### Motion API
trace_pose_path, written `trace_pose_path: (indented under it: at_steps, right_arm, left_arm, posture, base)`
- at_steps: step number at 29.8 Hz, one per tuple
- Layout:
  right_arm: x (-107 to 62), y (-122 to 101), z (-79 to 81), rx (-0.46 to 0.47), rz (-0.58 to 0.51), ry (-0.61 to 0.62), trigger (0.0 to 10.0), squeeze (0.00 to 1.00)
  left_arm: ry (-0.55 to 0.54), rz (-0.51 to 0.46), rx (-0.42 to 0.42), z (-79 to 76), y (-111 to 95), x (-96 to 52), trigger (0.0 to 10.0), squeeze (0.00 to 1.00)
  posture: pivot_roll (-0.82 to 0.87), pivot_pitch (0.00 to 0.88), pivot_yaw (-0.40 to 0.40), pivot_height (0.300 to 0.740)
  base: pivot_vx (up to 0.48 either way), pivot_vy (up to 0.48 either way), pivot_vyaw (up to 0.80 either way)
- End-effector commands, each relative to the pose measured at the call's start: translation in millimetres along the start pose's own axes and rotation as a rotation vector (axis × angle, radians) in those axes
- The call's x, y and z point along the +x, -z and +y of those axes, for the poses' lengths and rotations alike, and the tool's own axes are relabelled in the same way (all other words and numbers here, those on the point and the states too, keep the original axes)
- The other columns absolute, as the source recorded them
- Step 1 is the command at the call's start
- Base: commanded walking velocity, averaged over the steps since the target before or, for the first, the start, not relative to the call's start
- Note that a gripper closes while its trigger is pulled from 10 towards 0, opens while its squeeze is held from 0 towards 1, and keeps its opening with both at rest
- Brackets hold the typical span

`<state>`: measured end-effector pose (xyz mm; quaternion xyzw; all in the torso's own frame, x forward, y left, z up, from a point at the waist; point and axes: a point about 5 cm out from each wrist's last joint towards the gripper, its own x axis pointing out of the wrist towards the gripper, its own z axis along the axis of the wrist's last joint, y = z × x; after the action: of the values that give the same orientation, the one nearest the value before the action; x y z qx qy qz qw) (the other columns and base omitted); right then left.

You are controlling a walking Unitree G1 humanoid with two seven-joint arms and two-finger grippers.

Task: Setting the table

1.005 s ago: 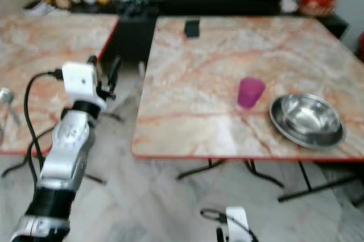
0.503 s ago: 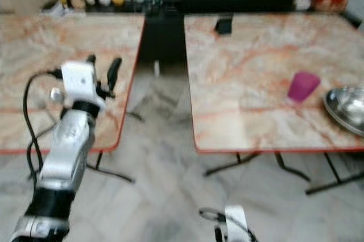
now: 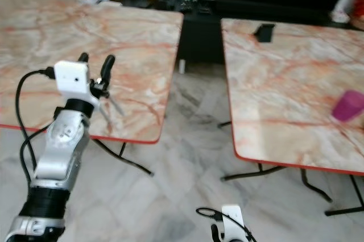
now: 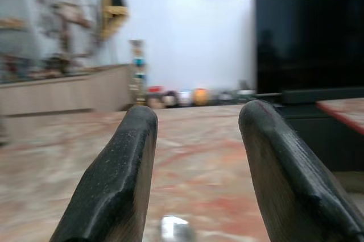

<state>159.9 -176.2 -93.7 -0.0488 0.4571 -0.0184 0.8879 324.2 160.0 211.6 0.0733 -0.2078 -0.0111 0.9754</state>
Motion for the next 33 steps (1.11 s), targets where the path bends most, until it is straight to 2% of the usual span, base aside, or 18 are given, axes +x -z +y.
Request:
trace_pose_path:
  at_steps: [1, 9, 14, 18, 20, 21, 23, 26, 27, 29, 32, 33]
  right_arm:
    - [-0.3, 1, -3.6, -0.005, 0.003, 0.005, 10.0, 0.00]
    - [-0.5, 2, -3.7, -0.002, 0.004, 0.004, 10.0, 0.00]
    - [-0.6, 3, -3.8, -0.002, 0.005, 0.004, 10.0, 0.00]
    - [-0.7, 3, -3.9, -0.011, 0.007, 0.002, 10.0, 0.00]
    - [-0.7, 3, -3.8, -0.007, 0.006, 0.003, 10.0, 0.00]
    - [-0.7, 3, -3.8, -0.007, 0.006, 0.003, 10.0, 0.00]
    - [-0.8, 3, -3.8, 0.004, 0.008, 0.006, 10.0, 0.00]
    - [-0.7, 3, -4.5, 0.001, 0.007, 0.010, 10.0, 0.00]
    - [-0.6, 3, -4.9, 0.002, 0.007, 0.012, 10.0, 0.00]
    - [-0.6, 2, -5.0, 0.002, 0.006, 0.013, 10.0, 0.00]
    - [-0.5, 2, -6.1, 0.003, 0.006, 0.015, 10.0, 0.00]
    - [-0.3, 1, -6.8, -0.006, 0.004, 0.019, 10.0, 0.00]
  left_arm:
    - [0.006, -0.003, 0.009, -2.9, -2, 0.1, 10.0, 0.00]
    - [-0.008, -0.005, 0.013, -2.1, -2, 0.3, 10.0, 0.00]
    - [-0.029, 0.013, 0.033, 4.2, 2, -3.8, 10.0, 0.00]
    - [-0.134, 0.043, 0.094, 28.3, 13, -12.0, 10.0, 0.00]
    - [-0.228, 0.098, 0.142, 49.9, 26, -19.8, 10.0, 0.00]
    - [-0.228, 0.098, 0.142, 49.9, 26, -19.8, 10.0, 0.00]
    - [-0.293, 0.179, 0.168, 70.0, 43, -31.5, 10.0, 0.00]
    - [-0.317, 0.252, 0.195, 84.1, 63, -47.9, 10.0, 0.00]
    - [-0.298, 0.354, 0.207, 88.2, 84, -65.3, 10.0, 0.00]
    - [-0.278, 0.453, 0.195, 89.5, 103, -81.1, 10.0, 0.00]
    - [-0.206, 0.597, 0.153, 81.4, 126, -98.8, 10.0, 0.00]
    - [-0.112, 0.720, 0.115, 69.5, 147, -116.3, 10.0, 0.00]
  posture:
    - [-0.01, 0.000, -0.040, 0.740]
    - [-0.01, 0.000, -0.040, 0.740]
    - [-0.01, 0.000, -0.040, 0.740]
    - [-0.01, 0.000, -0.042, 0.740]
    - [-0.01, 0.000, -0.043, 0.740]
    - [-0.01, 0.000, -0.043, 0.740]
    - [-0.01, 0.000, -0.043, 0.740]
    - [-0.01, 0.000, -0.045, 0.740]
    - [-0.01, 0.000, -0.047, 0.740]
    - [-0.01, 0.000, -0.047, 0.740]
    - [0.00, 0.000, -0.052, 0.740]
    - [0.00, 0.000, -0.060, 0.740]
  base:
    - [0.000, 0.000, 0.80]
    - [0.000, 0.000, 0.80]
    - [0.000, 0.000, 0.80]
    - [0.000, 0.000, 0.80]
    - [0.000, 0.000, 0.73]
    - [0.000, 0.000, 0.67]
    - [0.000, 0.000, 0.00]
    - [0.000, 0.000, 0.00]
    - [0.000, 0.000, 0.00]
    - [0.000, 0.000, 0.00]
    - [0.000, 0.000, 0.00]
    - [0.000, 0.000, 0.00]
